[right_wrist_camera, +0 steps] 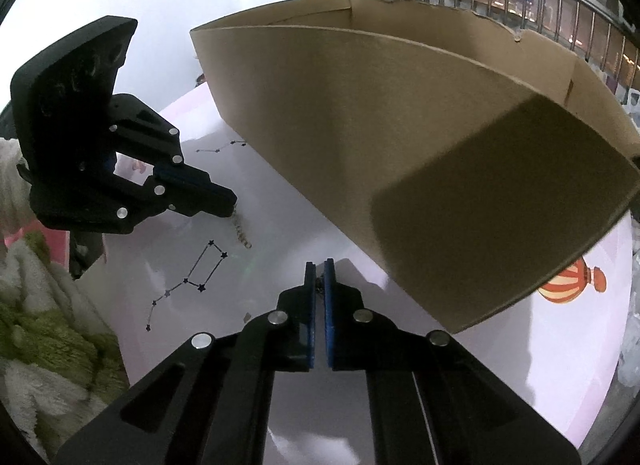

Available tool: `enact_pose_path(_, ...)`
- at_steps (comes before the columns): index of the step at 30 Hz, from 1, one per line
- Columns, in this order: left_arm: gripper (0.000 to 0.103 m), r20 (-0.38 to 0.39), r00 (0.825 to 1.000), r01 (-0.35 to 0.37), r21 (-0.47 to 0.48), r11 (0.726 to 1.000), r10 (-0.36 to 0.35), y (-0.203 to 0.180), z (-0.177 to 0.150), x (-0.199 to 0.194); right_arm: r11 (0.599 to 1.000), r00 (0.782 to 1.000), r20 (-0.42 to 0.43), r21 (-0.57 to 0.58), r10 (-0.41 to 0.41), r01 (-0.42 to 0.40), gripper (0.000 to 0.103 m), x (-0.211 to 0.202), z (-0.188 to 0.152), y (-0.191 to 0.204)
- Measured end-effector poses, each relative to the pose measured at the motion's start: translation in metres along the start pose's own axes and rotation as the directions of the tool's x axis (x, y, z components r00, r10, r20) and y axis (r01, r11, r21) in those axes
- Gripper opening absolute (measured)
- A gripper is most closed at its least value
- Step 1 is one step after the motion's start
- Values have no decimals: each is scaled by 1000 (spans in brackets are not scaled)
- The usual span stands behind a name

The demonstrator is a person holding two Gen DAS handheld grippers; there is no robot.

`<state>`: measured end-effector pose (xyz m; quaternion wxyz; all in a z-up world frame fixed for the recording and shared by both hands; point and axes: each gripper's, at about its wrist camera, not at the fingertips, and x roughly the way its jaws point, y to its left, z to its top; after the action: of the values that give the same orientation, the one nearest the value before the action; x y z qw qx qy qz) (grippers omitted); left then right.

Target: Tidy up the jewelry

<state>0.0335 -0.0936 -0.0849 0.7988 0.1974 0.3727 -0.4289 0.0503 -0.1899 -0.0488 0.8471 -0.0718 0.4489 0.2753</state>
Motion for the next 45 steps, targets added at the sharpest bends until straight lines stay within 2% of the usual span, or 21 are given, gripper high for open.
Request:
enact_pose_path(16,1,39,999,-15,3,1000,15,2,6,-13,999,997,66,39,-32,30,3,-38,-9,0)
enact_pose_path(21,1,36,999,-17,6,1000,17,0,4,-13,998,999,37,67,-11,9,5,-31,-10,-1)
enact_pose_path(23,1,31,999,-15,3,1000,15,1,4,-12,998,1000,20,57,-13,12,15,-25,-11,1)
enact_pose_path(30,1,23,1000,-18,2,1000,17,3,4,-8,999,999,-29,3,-38,39,16,-6,-7,8)
enact_pose_path(32,1,24,1000,-17,-2,1000,17,5,4,-7,998,998,-34,-22,-59,58,14,-1,-6,11)
enact_pose_path(35,1,24,1000,-16,-6,1000,17,7,2,-7,999,998,-42,-19,-51,50,7,1,-3,8)
enact_pose_path(38,1,25,1000,-12,-13,1000,13,8,2,-5,998,998,-48,-34,-52,50,5,2,-2,9)
enact_pose_path(45,1,32,999,-9,-19,1000,10,8,0,-5,999,1000,-15,25,-22,22,1,-2,-2,3)
